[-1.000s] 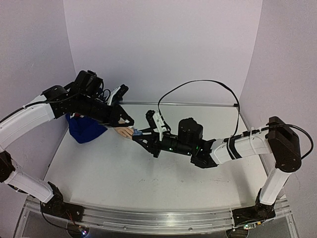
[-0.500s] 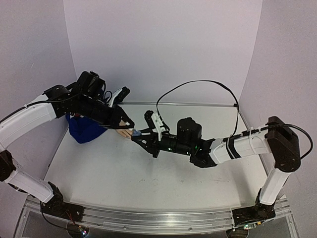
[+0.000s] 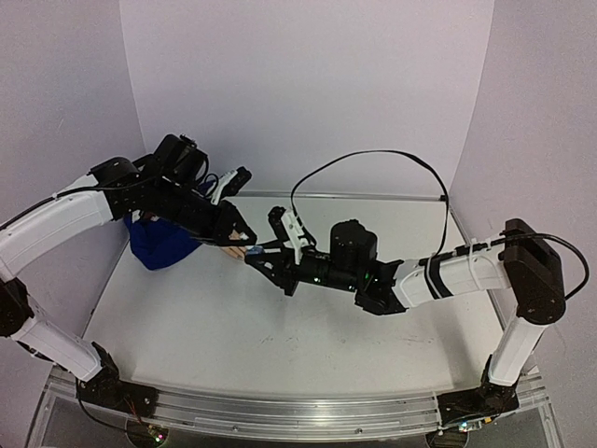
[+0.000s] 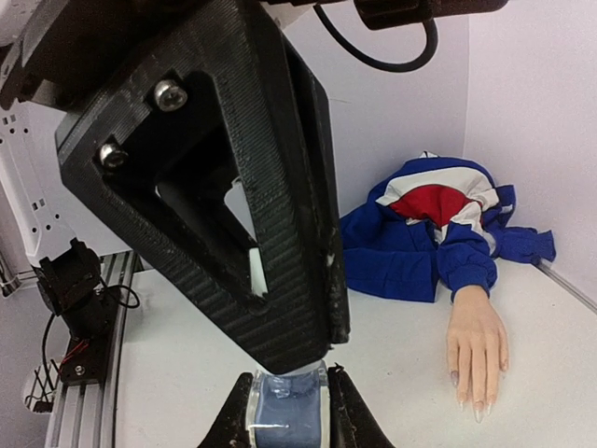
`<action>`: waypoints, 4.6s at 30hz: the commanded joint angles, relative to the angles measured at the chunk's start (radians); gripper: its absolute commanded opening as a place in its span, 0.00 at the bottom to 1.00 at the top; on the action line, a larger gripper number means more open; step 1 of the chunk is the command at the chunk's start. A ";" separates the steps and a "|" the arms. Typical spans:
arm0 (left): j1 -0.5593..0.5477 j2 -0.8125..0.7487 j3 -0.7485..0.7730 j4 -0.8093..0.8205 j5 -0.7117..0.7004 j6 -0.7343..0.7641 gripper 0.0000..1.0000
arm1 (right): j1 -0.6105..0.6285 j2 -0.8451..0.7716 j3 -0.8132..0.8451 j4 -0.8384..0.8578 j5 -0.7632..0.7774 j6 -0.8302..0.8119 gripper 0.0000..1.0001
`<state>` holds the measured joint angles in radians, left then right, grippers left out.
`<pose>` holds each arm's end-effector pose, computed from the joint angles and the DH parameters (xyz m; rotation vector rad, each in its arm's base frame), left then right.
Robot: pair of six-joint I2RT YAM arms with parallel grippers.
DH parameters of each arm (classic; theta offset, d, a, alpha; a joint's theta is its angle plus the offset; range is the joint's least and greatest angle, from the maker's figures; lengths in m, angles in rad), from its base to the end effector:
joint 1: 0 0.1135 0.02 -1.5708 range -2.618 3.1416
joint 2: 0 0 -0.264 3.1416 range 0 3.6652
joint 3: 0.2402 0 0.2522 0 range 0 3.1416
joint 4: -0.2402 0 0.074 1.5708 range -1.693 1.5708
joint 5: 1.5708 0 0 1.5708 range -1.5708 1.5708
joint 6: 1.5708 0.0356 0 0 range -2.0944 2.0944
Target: Paint the nails
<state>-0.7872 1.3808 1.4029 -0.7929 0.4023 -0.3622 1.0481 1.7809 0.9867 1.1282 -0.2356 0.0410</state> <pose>0.1950 -0.2155 0.3638 0.7367 2.3942 -1.0007 0.1886 0.3439 0.2746 -0.8194 1.0378 1.0817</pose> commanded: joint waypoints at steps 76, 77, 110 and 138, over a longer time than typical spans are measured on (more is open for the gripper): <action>-0.012 -0.169 -0.008 0.069 0.161 0.357 0.87 | -0.194 -0.052 0.090 0.458 -0.777 0.488 0.00; -0.002 -0.198 -0.022 0.078 0.163 0.337 0.91 | -0.198 -0.063 0.070 0.442 -0.750 0.466 0.00; -0.120 -0.150 -0.129 0.575 -0.457 -0.248 0.71 | 0.121 -0.061 0.150 -0.048 0.636 0.003 0.00; -0.150 -0.051 -0.127 0.580 -0.283 -0.191 0.12 | 0.141 -0.087 0.167 -0.040 0.612 -0.028 0.00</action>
<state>-0.9169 1.3163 1.2549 -0.2600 -0.0013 -0.5877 1.1816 1.7321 1.0966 1.0073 0.3882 0.0364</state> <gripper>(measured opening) 0.149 0.217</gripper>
